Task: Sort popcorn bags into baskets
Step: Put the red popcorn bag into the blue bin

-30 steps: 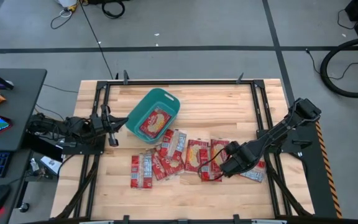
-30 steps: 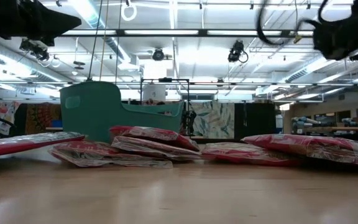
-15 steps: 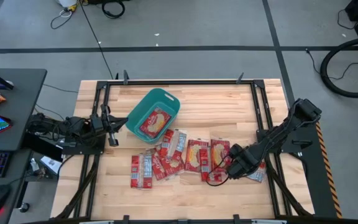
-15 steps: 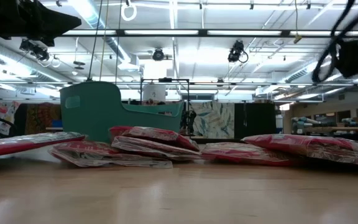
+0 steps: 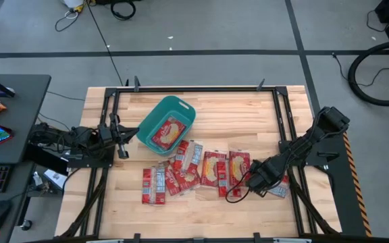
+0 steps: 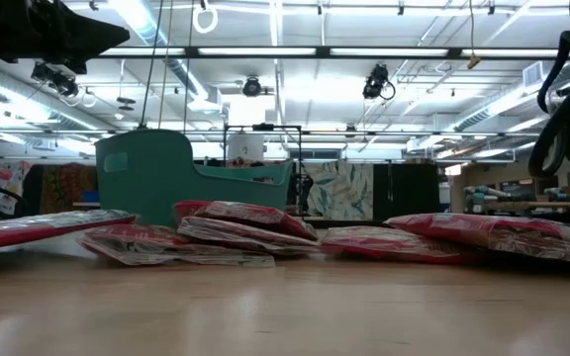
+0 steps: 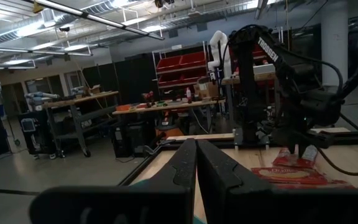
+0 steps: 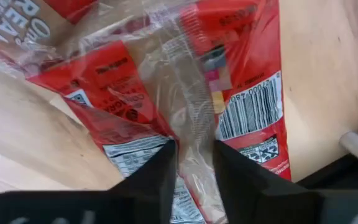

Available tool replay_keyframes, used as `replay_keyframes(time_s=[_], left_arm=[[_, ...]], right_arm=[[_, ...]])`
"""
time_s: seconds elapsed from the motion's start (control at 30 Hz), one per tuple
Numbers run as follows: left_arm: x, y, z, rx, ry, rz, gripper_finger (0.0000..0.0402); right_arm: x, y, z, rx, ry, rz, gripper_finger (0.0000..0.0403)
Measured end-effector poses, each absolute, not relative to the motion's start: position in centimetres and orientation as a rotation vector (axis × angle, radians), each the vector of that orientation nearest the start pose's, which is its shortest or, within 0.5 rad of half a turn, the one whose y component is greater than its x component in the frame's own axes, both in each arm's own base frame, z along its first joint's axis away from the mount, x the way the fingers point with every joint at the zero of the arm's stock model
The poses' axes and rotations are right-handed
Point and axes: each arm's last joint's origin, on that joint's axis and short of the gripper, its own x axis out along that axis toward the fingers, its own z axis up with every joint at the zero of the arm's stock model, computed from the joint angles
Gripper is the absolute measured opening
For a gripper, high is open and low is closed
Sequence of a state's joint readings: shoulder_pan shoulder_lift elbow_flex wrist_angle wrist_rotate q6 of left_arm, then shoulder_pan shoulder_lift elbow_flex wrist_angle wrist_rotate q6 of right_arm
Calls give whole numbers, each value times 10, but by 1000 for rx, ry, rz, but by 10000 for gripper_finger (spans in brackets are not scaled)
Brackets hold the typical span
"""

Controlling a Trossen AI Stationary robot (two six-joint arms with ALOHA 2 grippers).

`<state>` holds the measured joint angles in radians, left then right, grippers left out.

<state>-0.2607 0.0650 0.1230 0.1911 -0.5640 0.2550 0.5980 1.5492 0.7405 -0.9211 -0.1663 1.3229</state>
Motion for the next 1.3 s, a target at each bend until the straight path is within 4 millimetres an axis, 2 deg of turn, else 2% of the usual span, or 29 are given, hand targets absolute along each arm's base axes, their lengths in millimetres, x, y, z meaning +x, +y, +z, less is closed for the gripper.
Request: replay_keyframes(time_s=[0.27, 0.5, 0.7, 0.87, 1.03, 1.3], left_arm=[[88, -7, 218, 151, -189, 328, 18], [88, -7, 218, 151, -189, 329, 18], [88, -7, 218, 152, -189, 329, 18], [88, -8, 217, 137, -189, 326, 18], [88, -8, 217, 94, -195, 321, 18], [88, -8, 216, 66, -186, 317, 18]], right_arm=[[173, 123, 139, 538, 1718, -632, 12], [175, 124, 141, 555, 1704, -653, 5], [189, 127, 170, 491, 1650, -694, 3], [205, 129, 204, 436, 1530, -723, 2], [233, 124, 238, 379, 1277, -680, 2], [289, 99, 258, 104, 895, -497, 2]])
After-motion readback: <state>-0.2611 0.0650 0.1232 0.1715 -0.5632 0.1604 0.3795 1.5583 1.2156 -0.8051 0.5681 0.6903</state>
